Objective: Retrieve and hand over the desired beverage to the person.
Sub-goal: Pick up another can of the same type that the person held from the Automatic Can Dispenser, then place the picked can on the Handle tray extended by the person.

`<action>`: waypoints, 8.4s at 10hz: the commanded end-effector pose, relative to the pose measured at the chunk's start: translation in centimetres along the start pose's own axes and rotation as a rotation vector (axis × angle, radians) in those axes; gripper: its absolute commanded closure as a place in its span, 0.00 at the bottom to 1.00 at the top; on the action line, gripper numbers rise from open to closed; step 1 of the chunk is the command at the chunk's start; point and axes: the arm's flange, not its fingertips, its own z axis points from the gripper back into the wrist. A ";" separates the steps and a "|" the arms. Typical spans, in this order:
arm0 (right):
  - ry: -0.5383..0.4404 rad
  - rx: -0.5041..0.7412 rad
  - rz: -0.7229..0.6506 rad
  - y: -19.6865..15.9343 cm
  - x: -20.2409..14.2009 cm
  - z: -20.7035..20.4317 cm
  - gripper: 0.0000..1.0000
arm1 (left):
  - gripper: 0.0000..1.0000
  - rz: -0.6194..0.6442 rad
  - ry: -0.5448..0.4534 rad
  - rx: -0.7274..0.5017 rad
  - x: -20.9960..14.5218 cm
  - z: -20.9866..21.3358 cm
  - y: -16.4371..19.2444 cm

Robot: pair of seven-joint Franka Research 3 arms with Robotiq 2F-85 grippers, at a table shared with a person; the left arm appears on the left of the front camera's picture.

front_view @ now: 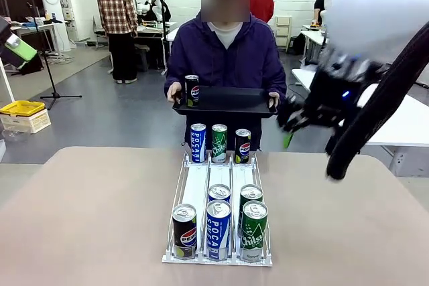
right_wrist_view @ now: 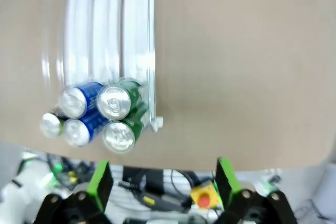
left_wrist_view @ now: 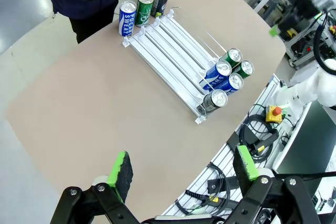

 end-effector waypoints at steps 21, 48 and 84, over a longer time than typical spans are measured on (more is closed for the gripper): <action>0.205 -0.120 0.102 7.7 -1.3 -12.0 0.00 | 0.00 0.005 0.010 0.006 -0.3 0.1 -0.1; 0.231 -0.137 0.130 7.8 -1.7 -11.9 0.57 | 0.00 0.005 0.010 0.006 -0.3 0.1 -0.1; 0.052 0.002 -0.005 8.6 8.3 13.1 0.57 | 0.00 0.005 0.010 0.006 -0.3 0.1 -0.1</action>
